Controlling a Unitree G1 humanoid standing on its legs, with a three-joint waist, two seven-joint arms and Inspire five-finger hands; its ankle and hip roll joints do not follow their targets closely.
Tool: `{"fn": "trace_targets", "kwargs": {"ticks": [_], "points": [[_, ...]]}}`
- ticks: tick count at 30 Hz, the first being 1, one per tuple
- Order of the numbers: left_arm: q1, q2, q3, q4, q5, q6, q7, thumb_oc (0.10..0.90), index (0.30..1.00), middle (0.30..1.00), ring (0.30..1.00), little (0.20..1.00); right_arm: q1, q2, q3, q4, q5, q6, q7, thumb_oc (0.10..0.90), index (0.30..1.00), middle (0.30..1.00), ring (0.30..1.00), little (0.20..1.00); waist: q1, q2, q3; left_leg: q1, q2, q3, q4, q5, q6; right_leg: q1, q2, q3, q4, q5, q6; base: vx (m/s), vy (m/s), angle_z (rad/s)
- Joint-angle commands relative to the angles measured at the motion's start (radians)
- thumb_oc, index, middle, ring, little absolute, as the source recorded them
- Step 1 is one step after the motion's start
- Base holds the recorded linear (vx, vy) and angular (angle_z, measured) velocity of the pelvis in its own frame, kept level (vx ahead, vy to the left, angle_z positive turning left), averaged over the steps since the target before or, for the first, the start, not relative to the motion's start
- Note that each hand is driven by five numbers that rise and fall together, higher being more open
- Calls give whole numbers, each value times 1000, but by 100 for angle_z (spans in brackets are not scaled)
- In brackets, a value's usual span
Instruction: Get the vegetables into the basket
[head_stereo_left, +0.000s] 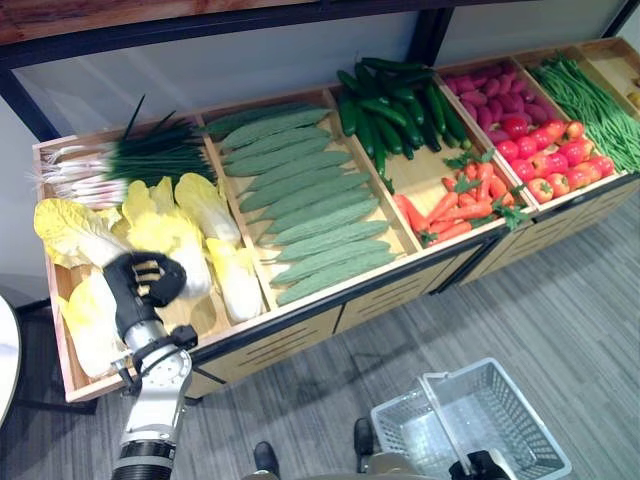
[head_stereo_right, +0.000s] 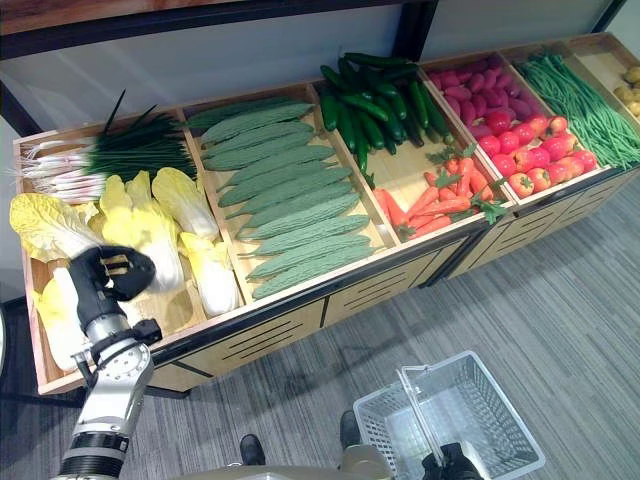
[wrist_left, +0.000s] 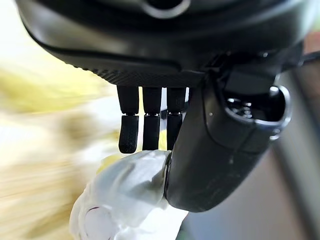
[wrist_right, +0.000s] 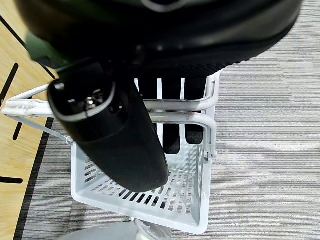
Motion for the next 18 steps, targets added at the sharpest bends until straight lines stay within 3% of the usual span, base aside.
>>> {"fn": "trace_targets", "kwargs": {"ticks": [1,4,7,9,10,12,18], "points": [[-87,46,13,-99,-69,-196,-63,400,300,300,300,300,-24,-2,31,28,4,-37,-11,400,300,300,300,300,1,-20,-23,23,88,5,1,7,-91,-17,-89,-19,7,22,91,0,0,0],[-63,27,-25,-105,-357,-266,-228,400,300,300,300,300,-37,-13,28,10,8,-34,-1,400,300,300,300,300,-1,-15,-21,23,86,5,1,14,-89,-20,-90,-15,6,29,90,0,0,0],[-23,-7,-47,-82,-627,-285,-392,400,300,300,300,300,-36,-20,27,-9,0,-33,22,400,300,300,300,300,-4,-12,-22,25,85,8,1,15,-88,-22,-91,-9,6,31,88,1,5,-1],[24,-50,-100,-65,-924,-255,-582,400,300,300,300,300,-30,-26,20,-25,-12,-34,46,400,300,300,300,300,-9,-9,-23,26,83,11,1,16,-87,-23,-90,-3,5,34,87,0,0,0],[24,-50,-100,-63,-928,-256,-586,400,300,300,300,300,-30,-26,20,-25,-13,-34,46,400,300,300,300,300,-8,-9,-23,26,83,11,1,16,-87,-23,-90,-3,5,34,87,0,0,0],[54,-72,-149,-22,-1118,-213,-708,400,300,300,300,300,-24,-28,15,-25,-24,-35,67,400,300,300,300,300,-14,-6,-26,28,81,13,1,17,-86,-23,-90,0,5,35,88,0,0,0],[62,-90,-201,54,-1232,-191,-754,400,300,300,300,300,-22,-26,19,-22,-32,-35,70,400,300,300,300,300,-19,-6,-28,31,81,13,1,18,-85,-22,-88,4,5,35,87,0,1,-1]]}}
